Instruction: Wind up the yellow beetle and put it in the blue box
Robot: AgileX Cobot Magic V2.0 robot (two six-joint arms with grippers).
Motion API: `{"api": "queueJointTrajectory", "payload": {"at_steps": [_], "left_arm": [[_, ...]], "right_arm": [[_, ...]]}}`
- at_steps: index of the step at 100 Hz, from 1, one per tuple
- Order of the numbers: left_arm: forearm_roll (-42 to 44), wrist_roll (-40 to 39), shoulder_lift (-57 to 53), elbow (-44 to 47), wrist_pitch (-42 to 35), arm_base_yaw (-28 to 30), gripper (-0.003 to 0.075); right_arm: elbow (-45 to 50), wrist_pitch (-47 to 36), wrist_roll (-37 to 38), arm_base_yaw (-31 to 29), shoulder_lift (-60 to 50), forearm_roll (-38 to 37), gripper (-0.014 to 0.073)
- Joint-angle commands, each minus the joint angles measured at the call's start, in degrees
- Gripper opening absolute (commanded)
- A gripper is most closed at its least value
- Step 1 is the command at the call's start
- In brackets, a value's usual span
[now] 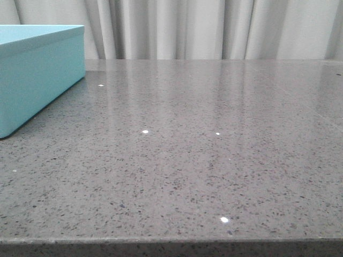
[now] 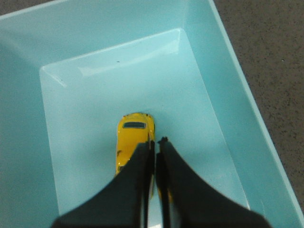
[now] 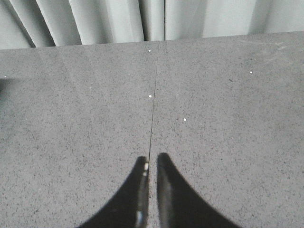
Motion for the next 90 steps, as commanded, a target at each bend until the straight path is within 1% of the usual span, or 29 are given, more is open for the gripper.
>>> {"api": "queueJointTrajectory", "payload": {"at_steps": [1, 3, 23, 43, 65, 83, 90], "left_arm": [[-1.4, 0.0, -6.4, 3.3, -5.6, 0.1, -0.0018], [-1.4, 0.0, -7.4, 4.2, -6.4, 0.1, -0.0018], [-2.0, 0.0, -18.4, 18.6, -16.2, 0.1, -0.0018], [-2.4, 0.0, -30.0, 32.4, -23.8, 0.1, -0.0018], [-2.5, 0.0, -41.4, 46.4, -34.1, 0.1, -0.0018], [-5.1, 0.0, -49.5, 56.0, -38.6, 0.1, -0.0018], [-6.5, 0.0, -52.0, 59.3, -40.5, 0.1, -0.0018]], "right_arm": [[-0.3, -4.2, -0.7, 0.1, -1.4, -1.4, -0.0064], [-0.1, -4.2, -0.7, 0.1, -1.8, -1.4, -0.0074], [3.6, -6.4, -0.7, 0.1, -5.0, -2.5, -0.0068], [8.8, -9.2, -0.7, 0.1, -9.1, -4.0, -0.0068], [14.5, -15.2, -0.7, 0.1, -13.3, -4.4, -0.0068], [19.4, -18.7, -0.7, 0.1, -16.4, -4.4, -0.0068], [22.0, -21.6, -0.7, 0.1, -17.8, -4.4, -0.0068]]}}
